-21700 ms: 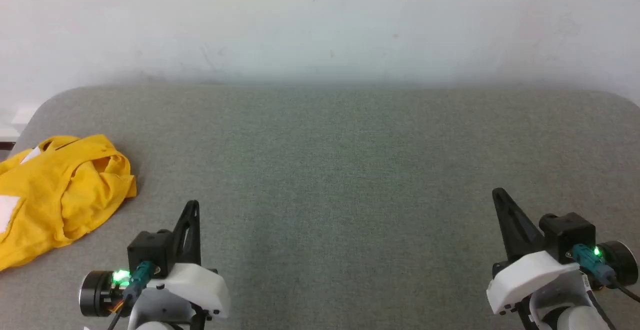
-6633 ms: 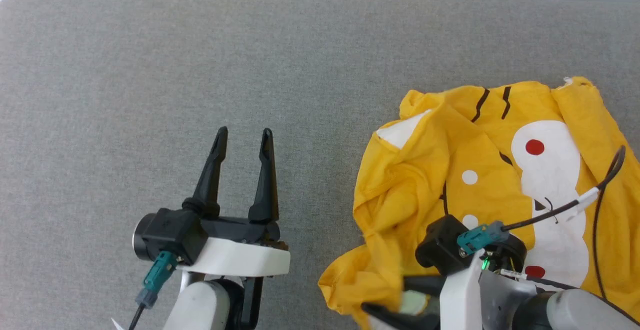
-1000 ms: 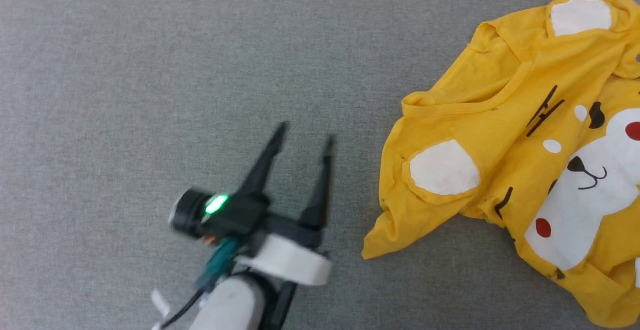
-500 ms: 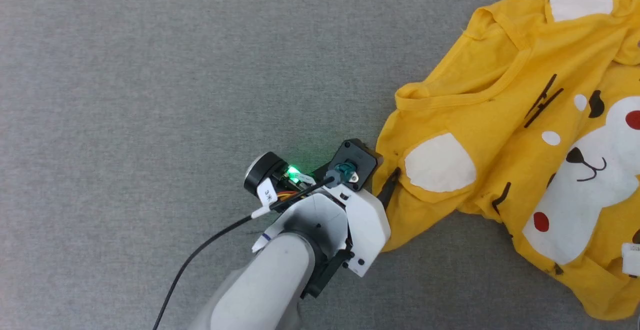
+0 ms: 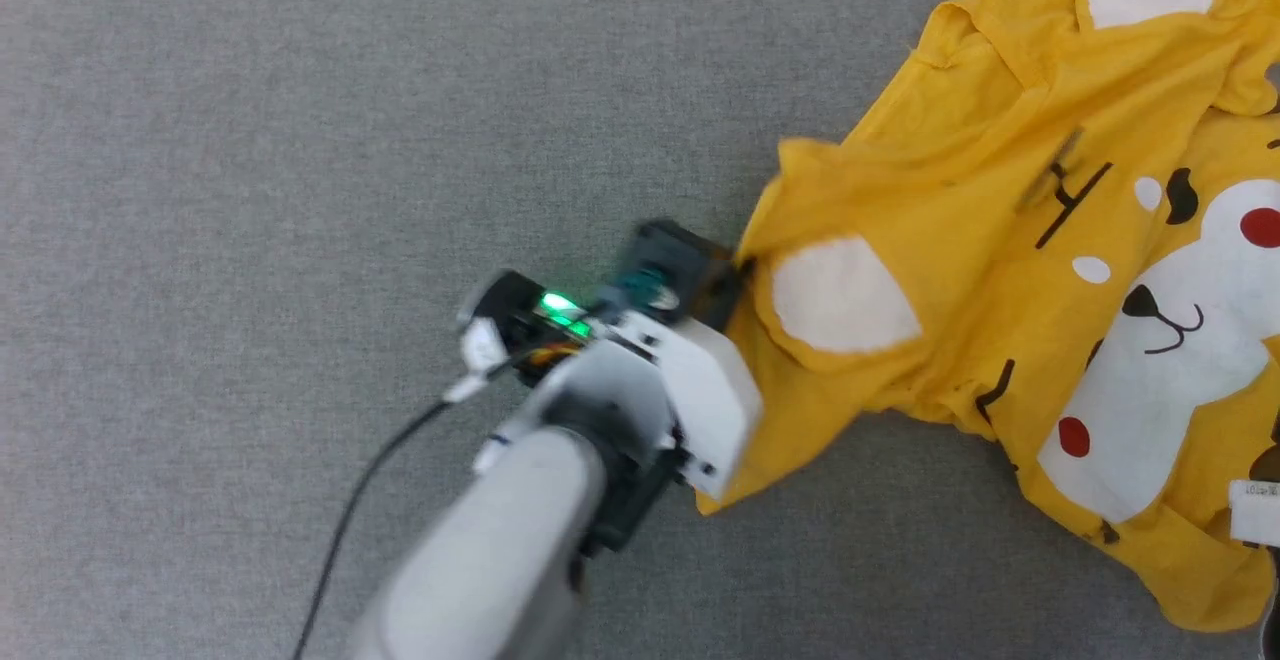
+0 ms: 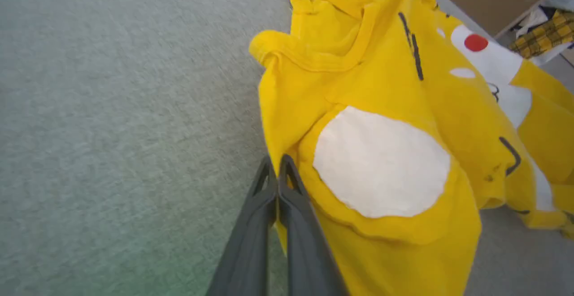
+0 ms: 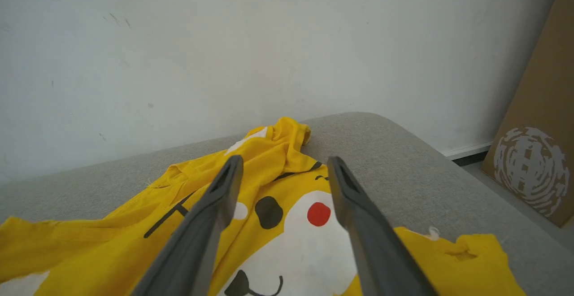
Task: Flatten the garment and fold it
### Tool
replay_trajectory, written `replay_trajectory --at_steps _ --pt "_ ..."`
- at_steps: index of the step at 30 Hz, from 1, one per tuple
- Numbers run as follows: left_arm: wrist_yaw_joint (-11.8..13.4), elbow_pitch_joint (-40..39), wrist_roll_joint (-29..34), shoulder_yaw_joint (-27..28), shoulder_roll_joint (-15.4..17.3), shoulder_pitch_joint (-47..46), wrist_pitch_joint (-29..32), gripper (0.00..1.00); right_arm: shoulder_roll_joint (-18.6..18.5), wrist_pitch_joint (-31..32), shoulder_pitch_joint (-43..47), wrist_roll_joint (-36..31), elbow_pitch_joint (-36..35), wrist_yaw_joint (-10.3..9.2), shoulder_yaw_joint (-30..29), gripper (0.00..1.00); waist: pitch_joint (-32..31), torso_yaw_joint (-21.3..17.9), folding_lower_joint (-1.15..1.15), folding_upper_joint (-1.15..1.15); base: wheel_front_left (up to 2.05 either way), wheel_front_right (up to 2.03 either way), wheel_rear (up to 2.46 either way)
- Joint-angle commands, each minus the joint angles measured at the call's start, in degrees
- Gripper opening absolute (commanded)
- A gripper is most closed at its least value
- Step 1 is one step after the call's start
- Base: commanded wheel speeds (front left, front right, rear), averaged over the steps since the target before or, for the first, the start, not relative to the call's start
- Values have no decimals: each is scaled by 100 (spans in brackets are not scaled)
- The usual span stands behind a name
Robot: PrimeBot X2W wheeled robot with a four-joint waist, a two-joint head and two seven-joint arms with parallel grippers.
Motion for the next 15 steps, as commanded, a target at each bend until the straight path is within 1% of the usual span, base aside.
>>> replay_trajectory --at_steps 1,3,4,6,8,11,13,15 --pt "133 -255 -40 214 140 75 -84 0 15 -32 -70 23 -4 -5 6 100 -10 23 -1 0 0 0 0" --pt "301 -705 -101 569 341 143 -115 0 15 -37 -56 28 -19 -5 -11 100 7 53 -1 0 0 0 0" --pt "355 -916 -104 745 501 161 -73 0 15 -34 -49 27 -30 -5 -18 100 25 70 -1 0 0 0 0" --pt "354 -1266 -83 1061 900 121 86 0 15 -3 -53 14 -63 -5 -8 100 107 86 -1 0 0 0 0" --pt "255 -1458 -171 1337 1234 -1 272 0 15 31 -94 3 -103 -5 24 100 210 69 -1 0 0 0 0" --pt "46 -1480 -357 1652 1575 -370 460 0 15 62 -206 -31 -132 -5 52 100 380 9 -1 0 0 0 0" --pt "-47 -1282 -470 1813 1684 -668 494 0 15 79 -278 -50 -156 -5 70 100 488 -33 -1 0 0 0 0" --pt "-100 -988 -436 1901 1777 -984 428 0 15 89 -338 -63 -174 -5 81 100 583 -54 -1 0 0 0 0"
